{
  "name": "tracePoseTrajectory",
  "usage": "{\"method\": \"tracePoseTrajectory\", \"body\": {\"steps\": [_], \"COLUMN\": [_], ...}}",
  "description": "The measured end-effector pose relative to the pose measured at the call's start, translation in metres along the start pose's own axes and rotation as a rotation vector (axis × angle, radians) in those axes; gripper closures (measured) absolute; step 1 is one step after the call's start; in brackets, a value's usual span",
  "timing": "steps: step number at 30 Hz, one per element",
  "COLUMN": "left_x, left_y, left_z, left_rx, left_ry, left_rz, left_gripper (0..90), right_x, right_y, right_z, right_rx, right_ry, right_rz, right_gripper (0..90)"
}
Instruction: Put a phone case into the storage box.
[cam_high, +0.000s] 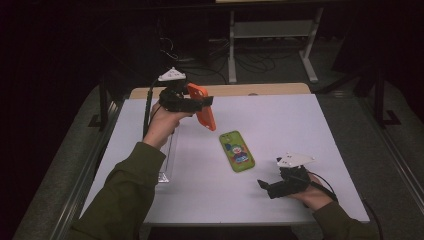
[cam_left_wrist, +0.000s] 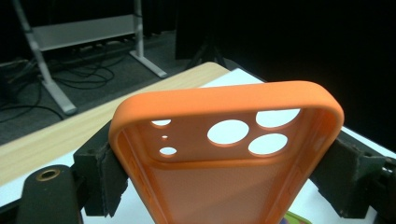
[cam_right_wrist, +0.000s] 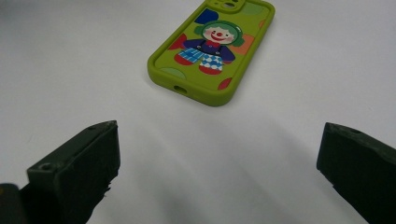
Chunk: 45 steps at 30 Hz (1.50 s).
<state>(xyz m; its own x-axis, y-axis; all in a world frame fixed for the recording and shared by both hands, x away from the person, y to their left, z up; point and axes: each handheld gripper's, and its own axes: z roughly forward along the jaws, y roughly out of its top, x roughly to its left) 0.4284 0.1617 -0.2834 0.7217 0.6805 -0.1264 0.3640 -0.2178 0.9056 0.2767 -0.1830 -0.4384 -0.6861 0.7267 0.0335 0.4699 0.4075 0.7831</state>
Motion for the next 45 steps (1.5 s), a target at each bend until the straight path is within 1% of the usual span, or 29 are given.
{"method": "tracePoseTrajectory", "body": {"steps": [2,3,7,11,13,14,18,22,23,24,25,27,28,31,33,34,35,37,38,39,40,41,42,43,44,45], "left_x": [0.004,0.007,0.016,0.026,0.032,0.035,0.046,0.059,0.061,0.064,0.067,0.071,0.073,0.077,0.08,0.082,0.082,0.085,0.087,0.09,0.091,0.093,0.094,0.095,0.096,0.098], "left_y": [0.003,0.004,0.008,0.011,0.012,0.011,0.01,0.007,0.006,0.006,0.005,0.004,0.003,0.001,-0.001,-0.002,-0.003,-0.007,-0.008,-0.011,-0.012,-0.014,-0.016,-0.017,-0.019,-0.021], "left_z": [-0.003,-0.004,-0.009,-0.013,-0.015,-0.016,-0.018,-0.021,-0.022,-0.022,-0.023,-0.023,-0.024,-0.023,-0.021,-0.021,-0.02,-0.018,-0.017,-0.016,-0.015,-0.014,-0.013,-0.01,-0.01,-0.008], "left_rx": [-0.007,-0.005,-0.011,-0.013,-0.01,-0.018,-0.011,-0.001,0.007,0.005,0.005,0.011,0.021,0.038,0.046,0.059,0.056,0.06,0.066,0.076,0.085,0.084,0.093,0.082,0.089,0.092], "left_ry": [0.011,0.02,0.051,0.096,0.124,0.142,0.206,0.293,0.311,0.334,0.35,0.38,0.4,0.443,0.468,0.483,0.49,0.519,0.531,0.545,0.555,0.564,0.573,0.588,0.595,0.608], "left_rz": [-0.007,-0.003,-0.007,-0.013,-0.013,-0.02,-0.032,-0.051,-0.054,-0.065,-0.072,-0.083,-0.091,-0.109,-0.115,-0.111,-0.116,-0.133,-0.132,-0.139,-0.138,-0.149,-0.152,-0.163,-0.16,-0.163], "left_gripper": [15.6,15.6,15.6,15.5,15.5,15.5,15.5,15.4,15.4,15.4,15.4,15.4,15.3,15.3,15.3,15.3,15.3,15.3,15.3,15.3,15.3,15.3,15.3,15.2,15.2,15.2], "right_x": [0.0,0.0,0.001,0.001,0.001,0.001,0.003,0.003,0.003,0.003,0.004,0.002,0.002,0.003,0.003,0.003,0.003,0.003,0.003,0.003,0.003,0.003,0.003,0.003,0.004,0.003], "right_y": [0.0,0.001,0.0,0.0,0.0,0.0,0.0,0.0,0.0,0.0,0.0,0.0,0.0,0.001,0.001,0.001,0.001,0.001,0.001,0.001,0.001,0.001,0.001,0.001,0.001,0.001], "right_z": [0.0,0.0,0.0,0.0,0.0,0.0,0.001,0.001,0.001,0.001,0.001,0.001,0.001,0.001,0.001,0.001,0.001,0.001,0.001,0.001,0.001,0.001,0.001,0.001,0.001,0.001], "right_rx": [0.0,-0.001,0.002,0.003,0.004,0.003,0.006,0.008,0.007,0.008,0.005,0.012,0.007,0.007,0.007,0.007,0.006,0.006,0.003,0.004,0.003,0.005,0.004,0.004,0.003,0.002], "right_ry": [0.0,0.0,-0.002,-0.004,-0.005,-0.004,-0.001,-0.001,-0.001,-0.002,-0.002,-0.009,-0.004,-0.003,-0.002,-0.003,-0.003,-0.004,-0.005,-0.004,-0.003,-0.004,-0.003,-0.005,-0.008,-0.006], "right_rz": [0.004,0.004,0.002,0.0,-0.004,-0.004,-0.001,-0.013,-0.008,-0.007,0.0,-0.023,-0.011,-0.012,-0.012,-0.014,-0.017,-0.015,-0.012,-0.014,-0.015,-0.022,-0.021,-0.023,-0.014,-0.018], "right_gripper": [0.0,0.0,0.0,0.0,0.0,0.0,0.0,0.0,0.0,0.0,0.0,0.0,0.0,0.0,0.0,0.0,0.0,0.0,0.0,0.0,0.0,0.0,0.0,0.0,0.0,0.0]}}
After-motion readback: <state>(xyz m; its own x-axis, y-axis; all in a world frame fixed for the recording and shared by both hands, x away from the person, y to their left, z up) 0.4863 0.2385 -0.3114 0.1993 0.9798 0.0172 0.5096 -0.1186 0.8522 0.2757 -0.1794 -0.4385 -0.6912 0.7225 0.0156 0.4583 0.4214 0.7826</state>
